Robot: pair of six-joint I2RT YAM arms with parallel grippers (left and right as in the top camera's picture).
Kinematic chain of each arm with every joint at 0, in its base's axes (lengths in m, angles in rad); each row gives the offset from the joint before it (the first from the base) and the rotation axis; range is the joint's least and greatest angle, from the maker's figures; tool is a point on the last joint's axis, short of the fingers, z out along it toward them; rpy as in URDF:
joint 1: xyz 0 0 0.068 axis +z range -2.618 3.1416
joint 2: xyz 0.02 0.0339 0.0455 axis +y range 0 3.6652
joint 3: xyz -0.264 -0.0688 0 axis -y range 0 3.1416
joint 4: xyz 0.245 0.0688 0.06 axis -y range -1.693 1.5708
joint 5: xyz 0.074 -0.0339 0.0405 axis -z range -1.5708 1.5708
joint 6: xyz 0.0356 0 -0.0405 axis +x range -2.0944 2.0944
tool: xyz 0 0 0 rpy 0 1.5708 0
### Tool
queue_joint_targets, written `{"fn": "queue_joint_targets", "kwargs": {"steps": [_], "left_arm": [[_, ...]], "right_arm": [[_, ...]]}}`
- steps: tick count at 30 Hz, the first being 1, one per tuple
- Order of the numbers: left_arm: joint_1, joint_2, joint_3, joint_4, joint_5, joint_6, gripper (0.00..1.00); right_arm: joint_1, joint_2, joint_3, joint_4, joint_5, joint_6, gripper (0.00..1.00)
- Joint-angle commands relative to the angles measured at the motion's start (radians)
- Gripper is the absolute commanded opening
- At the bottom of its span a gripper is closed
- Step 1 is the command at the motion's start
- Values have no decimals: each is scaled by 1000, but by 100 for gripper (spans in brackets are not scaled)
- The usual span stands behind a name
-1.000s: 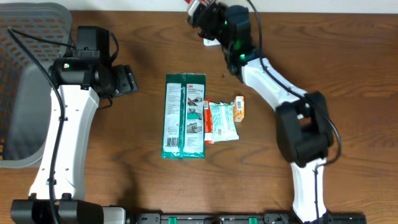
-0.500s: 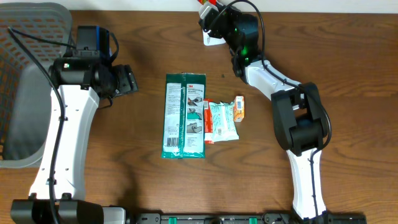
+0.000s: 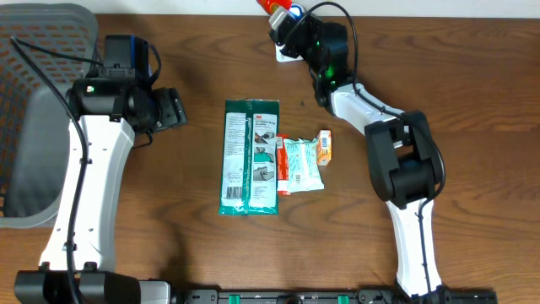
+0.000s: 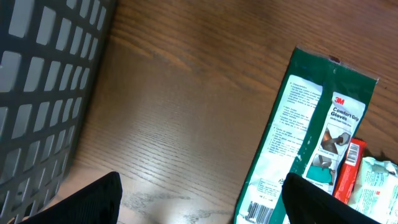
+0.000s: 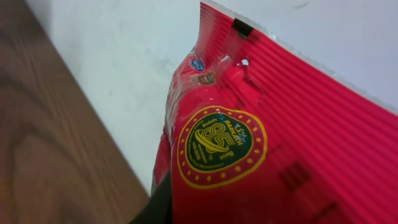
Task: Scan the item barcode
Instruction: 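Move the held red snack bag away from the scanner to the right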
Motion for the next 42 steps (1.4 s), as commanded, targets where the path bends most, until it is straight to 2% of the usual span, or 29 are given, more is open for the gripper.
{"fn": "queue_joint_targets", "kwargs": {"steps": [1, 10, 14, 20, 22, 26, 29, 31, 36, 40, 42], "left_arm": [[4, -3, 10, -5, -12, 2, 83], [4, -3, 10, -5, -12, 2, 83], [4, -3, 10, -5, -12, 2, 83], [4, -3, 10, -5, -12, 2, 83], [4, -3, 10, -5, -12, 2, 83], [4, -3, 10, -5, -12, 2, 83], [4, -3, 10, -5, -12, 2, 83], [4, -3, 10, -5, -12, 2, 83], [4, -3, 10, -5, -12, 2, 83], [4, -3, 10, -5, -12, 2, 83], [4, -3, 10, -5, -12, 2, 83]], "right_arm": [[-6, 17, 17, 10, -16, 23, 1], [-24, 18, 17, 31, -60, 23, 1], [-53, 5, 17, 164, -82, 187, 1], [-94, -112, 17, 131, -192, 423, 1], [-108, -198, 17, 21, -249, 503, 1], [-144, -415, 17, -399, -303, 614, 1], [-175, -547, 17, -709, -303, 614, 1], [-224, -667, 17, -1020, -302, 613, 1], [-343, -797, 17, -1485, -253, 560, 1], [-431, -800, 11, -1803, -215, 449, 1], [-463, -793, -16, -1881, -137, 437, 1]]}}
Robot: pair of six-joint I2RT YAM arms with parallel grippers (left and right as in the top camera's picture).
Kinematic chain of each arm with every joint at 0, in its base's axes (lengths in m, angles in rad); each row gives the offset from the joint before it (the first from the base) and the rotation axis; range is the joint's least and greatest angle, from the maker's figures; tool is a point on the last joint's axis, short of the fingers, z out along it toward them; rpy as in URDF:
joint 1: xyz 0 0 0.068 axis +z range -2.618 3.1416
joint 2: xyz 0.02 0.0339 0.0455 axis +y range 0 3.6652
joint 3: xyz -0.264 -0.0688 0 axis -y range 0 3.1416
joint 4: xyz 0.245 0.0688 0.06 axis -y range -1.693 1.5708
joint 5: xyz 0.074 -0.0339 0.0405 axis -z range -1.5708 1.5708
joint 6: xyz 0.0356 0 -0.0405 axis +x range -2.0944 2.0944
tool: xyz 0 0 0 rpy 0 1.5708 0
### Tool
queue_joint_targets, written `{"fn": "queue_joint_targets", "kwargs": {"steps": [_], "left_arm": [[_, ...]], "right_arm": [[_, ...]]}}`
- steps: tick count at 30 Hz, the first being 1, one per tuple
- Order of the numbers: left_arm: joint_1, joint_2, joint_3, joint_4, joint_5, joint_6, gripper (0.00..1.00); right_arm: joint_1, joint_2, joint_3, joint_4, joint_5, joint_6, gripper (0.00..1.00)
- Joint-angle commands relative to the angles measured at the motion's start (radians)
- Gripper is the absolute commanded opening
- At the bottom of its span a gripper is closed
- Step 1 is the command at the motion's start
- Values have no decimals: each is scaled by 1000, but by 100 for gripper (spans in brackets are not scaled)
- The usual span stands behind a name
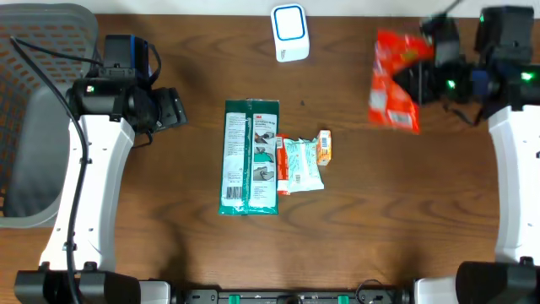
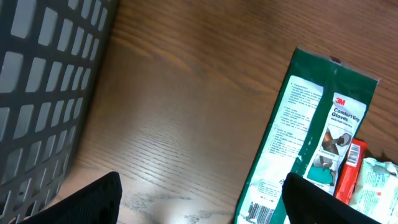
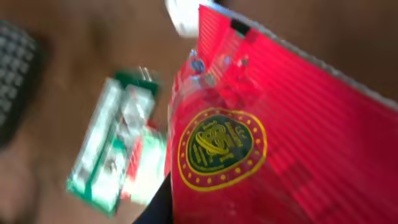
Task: Scan the item barcode
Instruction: 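Move the held red snack bag away from the scanner to the right, then lower the red snack bag onto the table at right and open the right gripper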
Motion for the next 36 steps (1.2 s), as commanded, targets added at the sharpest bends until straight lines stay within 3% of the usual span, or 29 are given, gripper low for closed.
{"fn": "queue_joint_targets", "kwargs": {"steps": [1, 5, 13, 18, 20, 21, 22, 23, 24, 28, 32, 36], "left_arm": [[4, -3, 10, -5, -9, 2, 83], [4, -3, 10, -5, -9, 2, 83], [4, -3, 10, -5, -9, 2, 83], [4, -3, 10, -5, -9, 2, 83], [4, -3, 10, -5, -9, 2, 83], [4, -3, 10, -5, -9, 2, 83], [4, -3, 10, -5, -9, 2, 83], [4, -3, 10, -5, -9, 2, 83], [4, -3, 10, -5, -9, 2, 83], [4, -3, 10, -5, -9, 2, 83], [4, -3, 10, -5, -9, 2, 83], [4, -3, 10, -5, -9, 2, 83]], "right_arm": [[-59, 12, -71, -50, 133, -64, 1], [-117, 12, -226, 68, 164, -31, 1], [-214, 13, -567, 499, 259, -29, 1], [-245, 13, -698, 699, 422, 92, 4], [-255, 13, -729, 742, 483, 124, 13], [-261, 13, -740, 755, 505, 135, 31], [-267, 13, -747, 763, 513, 137, 41], [-271, 13, -750, 767, 512, 137, 61], [-275, 13, -750, 769, 513, 139, 72], [-284, 13, -750, 768, 565, 196, 92], [-286, 13, -743, 746, 538, 219, 90], [-279, 13, -741, 723, 254, 219, 79]]}}
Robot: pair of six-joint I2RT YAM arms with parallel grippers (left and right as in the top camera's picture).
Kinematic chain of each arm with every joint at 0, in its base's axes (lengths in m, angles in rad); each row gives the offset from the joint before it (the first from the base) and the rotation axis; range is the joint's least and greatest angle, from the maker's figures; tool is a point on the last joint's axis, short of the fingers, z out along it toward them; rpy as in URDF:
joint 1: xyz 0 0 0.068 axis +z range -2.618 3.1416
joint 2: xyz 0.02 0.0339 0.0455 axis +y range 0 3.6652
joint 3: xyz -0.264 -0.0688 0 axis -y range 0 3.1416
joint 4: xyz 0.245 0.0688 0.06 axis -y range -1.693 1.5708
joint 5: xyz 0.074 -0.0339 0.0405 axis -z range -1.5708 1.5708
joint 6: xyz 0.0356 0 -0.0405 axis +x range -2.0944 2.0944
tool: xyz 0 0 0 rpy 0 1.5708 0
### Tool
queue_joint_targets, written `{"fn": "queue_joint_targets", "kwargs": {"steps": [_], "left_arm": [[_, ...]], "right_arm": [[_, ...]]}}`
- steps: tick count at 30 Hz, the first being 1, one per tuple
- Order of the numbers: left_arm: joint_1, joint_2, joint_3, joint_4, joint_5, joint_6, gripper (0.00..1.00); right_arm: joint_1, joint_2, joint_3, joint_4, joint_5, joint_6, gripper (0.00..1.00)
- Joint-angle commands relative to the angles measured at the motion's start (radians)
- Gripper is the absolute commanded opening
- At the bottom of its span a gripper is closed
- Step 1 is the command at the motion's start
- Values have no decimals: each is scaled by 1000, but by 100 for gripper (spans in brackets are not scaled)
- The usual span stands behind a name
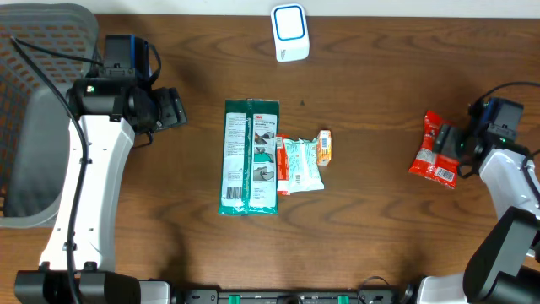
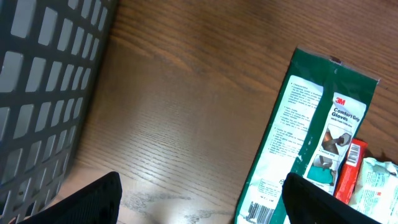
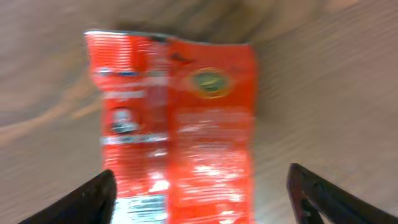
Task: Scan the item barcode
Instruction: 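Lower the red snack bag onto the table at right and open the right gripper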
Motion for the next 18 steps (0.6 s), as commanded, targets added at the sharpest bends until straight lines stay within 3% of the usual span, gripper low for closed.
{"fn": "queue_joint_targets", "kwargs": {"steps": [1, 7, 12, 18], "left_arm": [[4, -3, 10, -5, -9, 2, 83], [4, -3, 10, -5, -9, 2, 83], [4, -3, 10, -5, -9, 2, 83], [4, -3, 10, -5, -9, 2, 83]], "right_arm": [[7, -8, 6, -29, -233, 21, 75], [62, -8, 3, -93, -254, 21, 45], [158, -6, -24, -12, -221, 21, 9], [231, -2, -107, 127, 43, 21, 1]]}}
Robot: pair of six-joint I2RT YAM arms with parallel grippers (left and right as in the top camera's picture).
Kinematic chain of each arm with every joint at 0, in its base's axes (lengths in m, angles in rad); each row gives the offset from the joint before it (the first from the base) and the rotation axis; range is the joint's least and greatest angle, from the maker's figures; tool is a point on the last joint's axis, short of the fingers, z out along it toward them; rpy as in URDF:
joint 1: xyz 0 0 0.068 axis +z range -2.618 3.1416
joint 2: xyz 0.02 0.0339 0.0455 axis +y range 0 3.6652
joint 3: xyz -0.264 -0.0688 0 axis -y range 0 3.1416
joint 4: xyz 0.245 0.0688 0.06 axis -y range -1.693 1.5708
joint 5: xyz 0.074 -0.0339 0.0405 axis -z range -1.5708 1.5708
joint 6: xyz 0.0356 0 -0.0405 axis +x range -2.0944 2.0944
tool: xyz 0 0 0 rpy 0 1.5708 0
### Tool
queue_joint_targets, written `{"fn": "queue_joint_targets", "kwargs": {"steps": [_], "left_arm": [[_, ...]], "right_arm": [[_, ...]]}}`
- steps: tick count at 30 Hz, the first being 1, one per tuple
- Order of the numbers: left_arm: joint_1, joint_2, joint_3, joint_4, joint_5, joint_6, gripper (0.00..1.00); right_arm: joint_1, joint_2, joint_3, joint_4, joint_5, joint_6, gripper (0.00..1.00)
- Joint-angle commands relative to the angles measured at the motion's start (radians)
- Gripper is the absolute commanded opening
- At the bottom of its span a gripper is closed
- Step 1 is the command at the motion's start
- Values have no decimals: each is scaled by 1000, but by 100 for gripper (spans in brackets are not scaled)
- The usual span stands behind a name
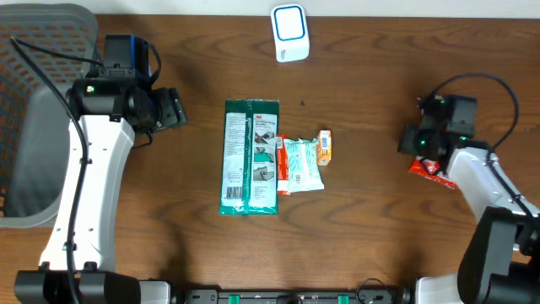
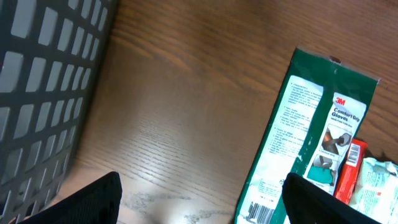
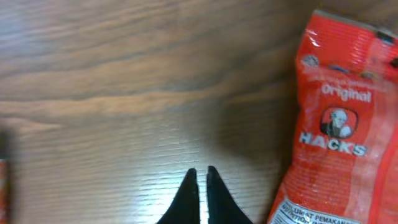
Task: Scan the item barcode
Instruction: 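Lower the red snack bag onto the table at right and open the right gripper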
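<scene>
A red Hacks candy bag [image 3: 336,143] lies flat on the wooden table, just right of my right gripper [image 3: 199,172], which is shut on nothing. From overhead, only a red corner of the bag [image 1: 422,167] shows under that arm, with the right gripper [image 1: 411,140] at the table's right. The white and blue scanner [image 1: 288,32] stands at the far edge. My left gripper [image 2: 202,180] hangs open over bare wood, left of the green 3M gloves pack [image 2: 314,143]. Overhead, the left gripper [image 1: 175,110] is at the left.
The green gloves pack [image 1: 250,156] lies mid-table with small white-green packets [image 1: 302,163] and an orange one [image 1: 325,146] beside it. A grey slotted basket [image 1: 38,101] stands at the left edge, also in the left wrist view as the basket [image 2: 37,93].
My right gripper was open over the red bag lying on the table. It has shut empty and now sits to the bag's left. The left arm has not moved.
My right gripper first held the red bag up close to the scanner at the far edge. Then it held the bag in the air at the back right. Then the bag lay on the table at the right with the gripper open, now shut beside it.
</scene>
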Motion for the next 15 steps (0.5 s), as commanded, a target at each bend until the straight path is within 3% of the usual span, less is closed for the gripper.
{"fn": "queue_joint_targets", "kwargs": {"steps": [1, 15], "left_arm": [[4, -3, 10, -5, -9, 2, 83], [4, -3, 10, -5, -9, 2, 83]], "right_arm": [[10, -2, -41, 24, 167, 2, 1], [10, -2, -66, 57, 171, 1, 3]]}}
